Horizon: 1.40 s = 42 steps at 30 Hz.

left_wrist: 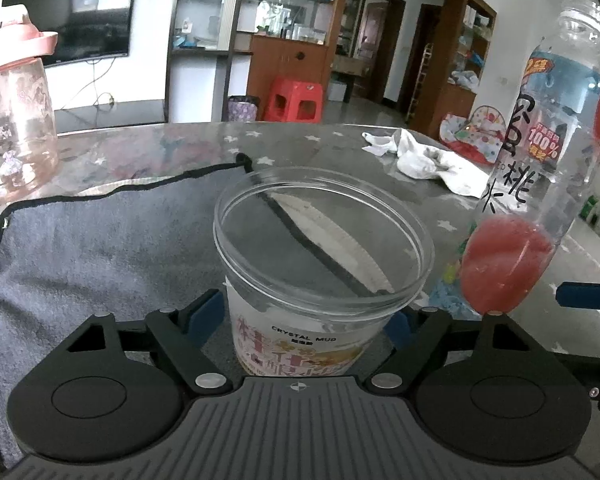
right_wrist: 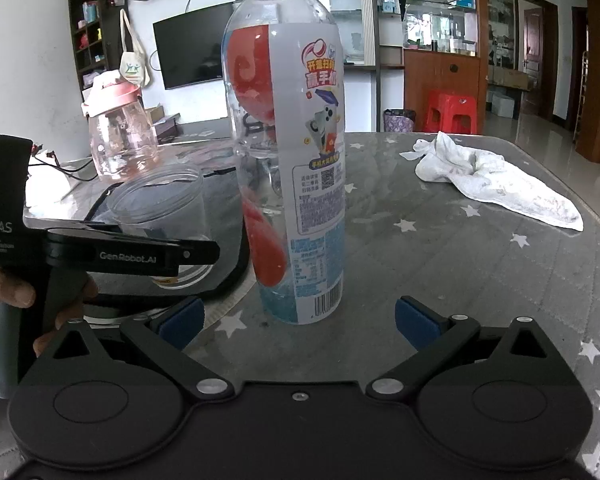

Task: Unscrew bottle cap and pour
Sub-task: 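Close the right tool around the red-labelled water bottle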

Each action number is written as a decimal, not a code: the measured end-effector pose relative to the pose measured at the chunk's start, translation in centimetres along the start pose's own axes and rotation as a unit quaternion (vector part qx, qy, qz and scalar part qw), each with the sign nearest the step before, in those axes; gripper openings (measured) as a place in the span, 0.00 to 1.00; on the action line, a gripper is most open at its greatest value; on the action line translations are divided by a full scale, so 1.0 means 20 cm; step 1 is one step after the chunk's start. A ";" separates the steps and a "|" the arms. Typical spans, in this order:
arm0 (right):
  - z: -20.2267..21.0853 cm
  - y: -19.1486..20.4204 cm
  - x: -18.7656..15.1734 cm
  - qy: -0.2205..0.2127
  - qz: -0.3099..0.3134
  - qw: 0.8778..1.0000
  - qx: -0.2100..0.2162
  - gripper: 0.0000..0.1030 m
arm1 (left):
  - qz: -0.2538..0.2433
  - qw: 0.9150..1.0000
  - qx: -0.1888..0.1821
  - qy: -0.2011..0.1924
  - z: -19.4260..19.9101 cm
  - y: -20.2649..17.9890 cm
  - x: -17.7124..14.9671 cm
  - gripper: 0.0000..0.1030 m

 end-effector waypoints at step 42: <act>-0.10 0.00 0.11 -0.025 -0.006 1.000 0.006 0.94 | -0.001 1.000 0.025 -0.010 0.13 -0.02 -0.01 0.73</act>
Point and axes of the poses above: each gripper's, at about its wrist camera, not at the fingertips, and z roughly against the way its jaws point, y to its left, x to its top, the point moved 4 cm from there along -z, roughly the way its jaws point, and after that the axes turned 2 degrees about -z, right-handed, at the moved point
